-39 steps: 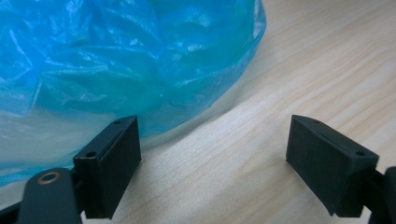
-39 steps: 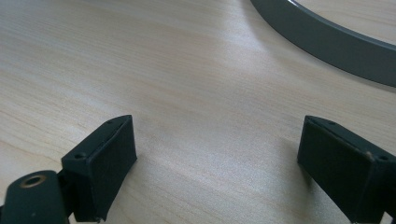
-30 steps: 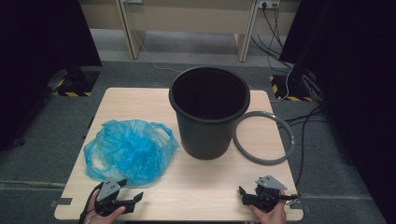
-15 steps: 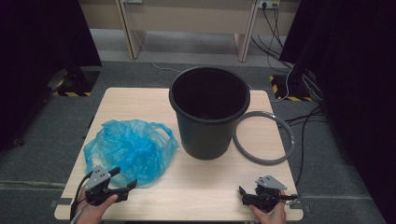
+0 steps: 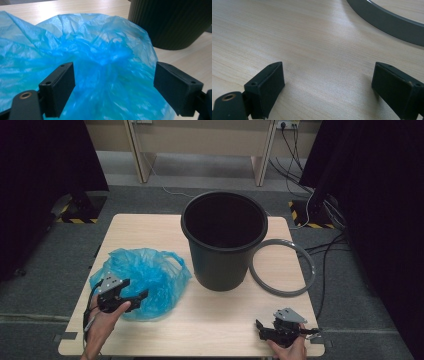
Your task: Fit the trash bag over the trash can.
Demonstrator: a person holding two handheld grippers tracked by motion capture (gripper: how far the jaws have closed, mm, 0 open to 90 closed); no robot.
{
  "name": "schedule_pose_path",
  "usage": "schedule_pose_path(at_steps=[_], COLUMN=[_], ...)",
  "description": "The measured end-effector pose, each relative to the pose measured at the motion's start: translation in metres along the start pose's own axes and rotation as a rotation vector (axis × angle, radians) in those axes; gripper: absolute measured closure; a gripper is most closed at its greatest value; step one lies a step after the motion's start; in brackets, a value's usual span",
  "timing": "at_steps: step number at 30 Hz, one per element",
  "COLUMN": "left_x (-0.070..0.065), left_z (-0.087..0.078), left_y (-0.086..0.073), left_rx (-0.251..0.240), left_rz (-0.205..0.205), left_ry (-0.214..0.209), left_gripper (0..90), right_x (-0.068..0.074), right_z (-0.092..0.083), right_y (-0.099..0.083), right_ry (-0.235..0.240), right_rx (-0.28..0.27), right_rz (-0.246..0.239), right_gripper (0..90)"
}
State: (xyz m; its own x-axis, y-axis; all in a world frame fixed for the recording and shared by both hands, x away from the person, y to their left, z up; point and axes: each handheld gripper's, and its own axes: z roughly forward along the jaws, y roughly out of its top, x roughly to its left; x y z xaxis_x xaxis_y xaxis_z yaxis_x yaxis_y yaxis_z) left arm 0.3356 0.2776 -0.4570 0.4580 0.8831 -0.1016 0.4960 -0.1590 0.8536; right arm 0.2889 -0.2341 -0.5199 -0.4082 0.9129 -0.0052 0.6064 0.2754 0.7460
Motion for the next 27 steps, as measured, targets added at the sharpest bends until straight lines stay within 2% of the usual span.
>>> schedule_pose_path(at_steps=[10, 14, 23, 27], left_x=[0.016, 0.018, 0.027, 0.029], left_z=[0.021, 0.029, 0.058, 0.063], left_y=[0.024, 0.032, 0.044, 0.048], left_rx=[0.002, 0.004, 0.06, 0.074], left_rz=[-0.03, -0.032, -0.042, -0.041], left_ry=[0.03, 0.039, 0.044, 0.041], left_gripper=[16.0, 16.0, 16.0, 16.0], right_x=[0.0, 0.0, 0.0, 0.0], right_z=[0.0, 0.0, 0.0, 0.0], right_y=[0.0, 0.0, 0.0, 0.0], right_ry=[0.0, 0.001, 0.001, 0.001], right_rx=[0.0, 0.0, 0.0, 0.0], right_rz=[0.0, 0.0, 0.0, 0.0], right_gripper=[11.5, 11.4, 11.4, 11.4])
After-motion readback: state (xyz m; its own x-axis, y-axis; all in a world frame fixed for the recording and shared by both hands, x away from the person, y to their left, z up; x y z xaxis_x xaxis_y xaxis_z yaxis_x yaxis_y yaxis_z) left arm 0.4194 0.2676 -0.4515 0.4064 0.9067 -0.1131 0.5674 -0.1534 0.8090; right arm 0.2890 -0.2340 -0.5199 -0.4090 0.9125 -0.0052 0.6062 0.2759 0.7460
